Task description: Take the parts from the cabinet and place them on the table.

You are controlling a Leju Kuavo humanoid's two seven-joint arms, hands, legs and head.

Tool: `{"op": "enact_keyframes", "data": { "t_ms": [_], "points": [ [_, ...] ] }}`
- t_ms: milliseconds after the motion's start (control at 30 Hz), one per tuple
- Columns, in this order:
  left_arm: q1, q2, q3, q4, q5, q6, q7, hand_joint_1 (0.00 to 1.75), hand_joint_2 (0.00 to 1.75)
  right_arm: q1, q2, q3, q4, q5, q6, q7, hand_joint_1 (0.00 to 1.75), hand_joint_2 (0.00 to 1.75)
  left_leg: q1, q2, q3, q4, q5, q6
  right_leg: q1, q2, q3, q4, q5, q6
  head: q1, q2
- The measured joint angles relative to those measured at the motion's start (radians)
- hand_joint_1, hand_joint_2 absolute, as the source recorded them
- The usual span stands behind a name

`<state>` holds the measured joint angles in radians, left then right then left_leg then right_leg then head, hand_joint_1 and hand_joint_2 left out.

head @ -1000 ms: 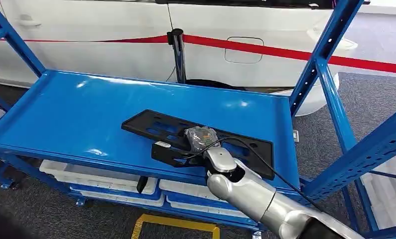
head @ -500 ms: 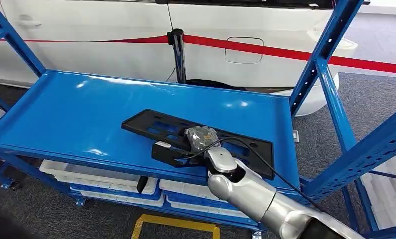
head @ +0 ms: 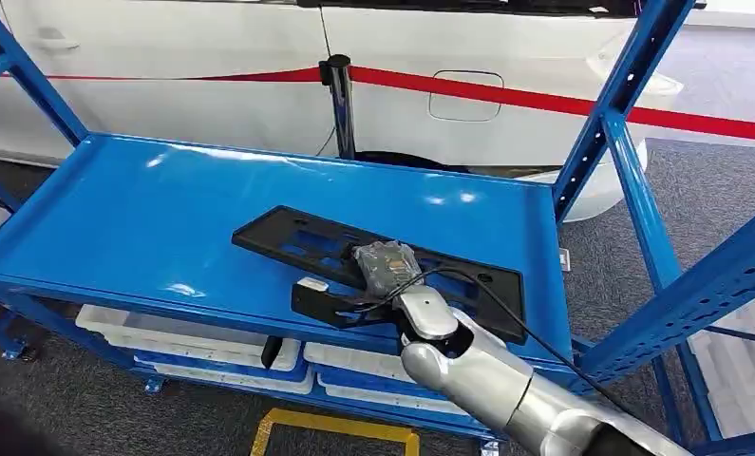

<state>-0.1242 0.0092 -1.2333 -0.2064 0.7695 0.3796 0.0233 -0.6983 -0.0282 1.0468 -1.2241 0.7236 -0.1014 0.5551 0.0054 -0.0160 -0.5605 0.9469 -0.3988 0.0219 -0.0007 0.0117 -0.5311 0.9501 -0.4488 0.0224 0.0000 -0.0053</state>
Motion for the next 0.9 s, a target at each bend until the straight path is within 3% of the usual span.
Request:
{"op": "enact_keyframes", "data": {
  "t_ms": [100,467,667,900],
  "points": [
    [-0.001,0.0,0.0,0.0,-0.001,-0.002,0.0,0.0,1.75,0.012,-0.003,0.0,-0.009,0.062,-0.031,-0.037,1.75,1.75,0.0,0.001,0.0,0.0,0.0,0.0,0.0,0.0,0.0,0.0,0.0,0.0,0.0,0.0],
    [-0.011,-0.005,-0.01,0.0,-0.033,-0.008,-0.015,0.0,1.75,0.109,-0.027,0.0,-0.131,0.347,-0.195,-0.28,1.75,1.75,0.0,0.001,0.0,-0.001,0.0,0.0,0.0,0.0,-0.001,0.0,0.0,0.0,0.0,0.0],
    [-0.013,-0.007,-0.019,0.0,-0.041,-0.001,-0.015,0.0,1.75,0.157,-0.036,-0.001,-0.219,0.467,-0.256,-0.312,1.75,1.75,0.0,0.0,-0.001,-0.002,0.0,0.0,0.0,0.0,-0.002,0.0,0.0,0.0,0.0,0.0],
    [-0.015,-0.008,-0.027,0.0,-0.057,0.01,-0.017,0.0,1.75,0.186,-0.05,-0.013,-0.301,0.519,-0.295,-0.328,1.75,1.75,0.0,0.0,-0.001,-0.002,0.0,0.0,0.0,0.0,-0.002,0.0,0.0,0.0,0.0,0.0]
  ]
}}
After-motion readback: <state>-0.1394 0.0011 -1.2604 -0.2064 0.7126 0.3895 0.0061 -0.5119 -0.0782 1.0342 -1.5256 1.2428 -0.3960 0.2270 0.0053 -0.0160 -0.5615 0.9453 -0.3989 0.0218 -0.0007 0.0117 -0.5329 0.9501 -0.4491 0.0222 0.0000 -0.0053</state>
